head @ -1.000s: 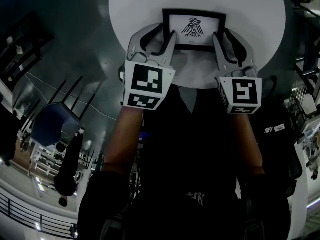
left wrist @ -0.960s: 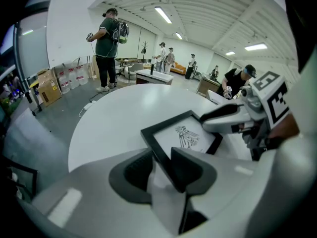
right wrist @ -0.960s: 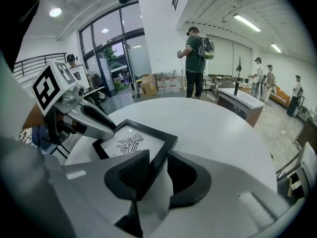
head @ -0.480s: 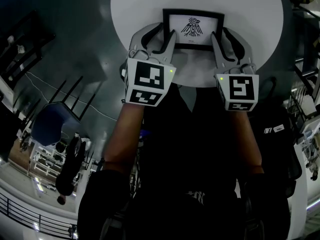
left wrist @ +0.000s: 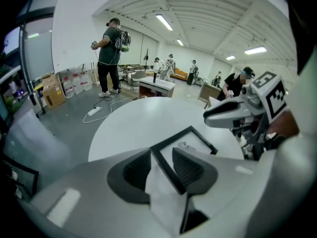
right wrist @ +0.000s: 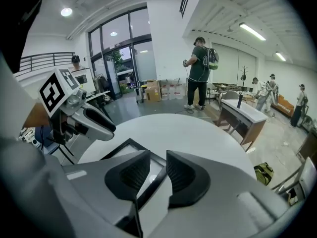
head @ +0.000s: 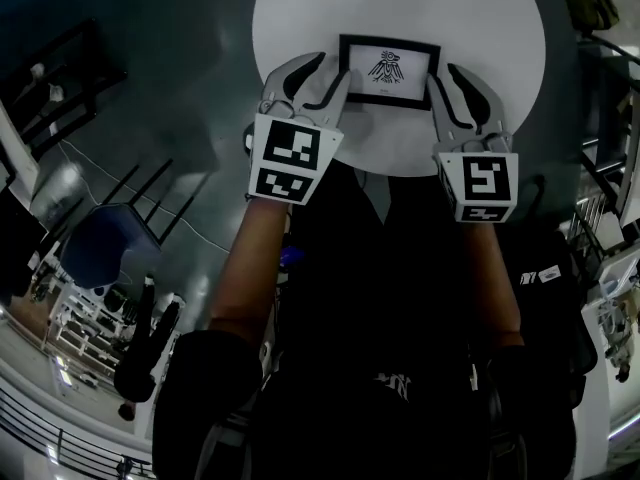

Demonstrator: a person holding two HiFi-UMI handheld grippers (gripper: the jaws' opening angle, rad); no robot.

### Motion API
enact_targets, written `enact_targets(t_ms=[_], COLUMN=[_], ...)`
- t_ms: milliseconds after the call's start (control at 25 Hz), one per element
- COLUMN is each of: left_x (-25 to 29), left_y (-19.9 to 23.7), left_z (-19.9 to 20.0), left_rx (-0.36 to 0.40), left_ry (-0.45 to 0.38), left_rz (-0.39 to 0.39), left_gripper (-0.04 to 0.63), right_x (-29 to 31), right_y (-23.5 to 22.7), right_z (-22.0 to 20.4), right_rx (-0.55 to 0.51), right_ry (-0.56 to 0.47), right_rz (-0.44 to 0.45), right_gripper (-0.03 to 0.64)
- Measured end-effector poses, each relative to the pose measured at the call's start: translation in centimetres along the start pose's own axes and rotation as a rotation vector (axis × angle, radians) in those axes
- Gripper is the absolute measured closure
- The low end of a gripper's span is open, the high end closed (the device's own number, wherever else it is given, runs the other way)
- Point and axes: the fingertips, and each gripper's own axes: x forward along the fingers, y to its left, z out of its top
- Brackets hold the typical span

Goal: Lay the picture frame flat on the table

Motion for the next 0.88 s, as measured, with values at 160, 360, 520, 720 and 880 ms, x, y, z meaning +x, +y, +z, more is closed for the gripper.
enact_targets(t_ms=[160, 360, 520, 720, 880], left_x=[-2.5, -6.4, -11.4, -18.1, -23.0], left_y=[-0.3, -1.1, -2.4, -2.8, -3.7], left_z=[3.6, 9.5, 14.5, 20.7, 24.0], left_rx=[-0.014, -0.005, 0.036, 0.09, 0.124], left_ry=[-0.067, -0.171, -0.257, -0.368, -0.425], left_rz=[-0.03, -0.035, -0.034, -0.009, 0.024], left_gripper=[0.469, 0.486, 0.509, 0.54, 0.568], right_x=[-1.8, -5.0, -9.1, -14.8, -20.3], right_y=[0.3, 0.6, 1.0, 1.6, 2.8], right_z=[4.4, 10.7, 16.4, 24.4, 28.8], right_rx=[-0.03, -0.078, -0.127, -0.195, -0.257], right_ry=[-0.071, -0.168, -0.247, -0.369, -0.45], right_rz=[0.024, 0.055, 0.065, 0.075, 0.107], right_gripper=[0.52, 0.549, 0.574, 0.609, 0.615])
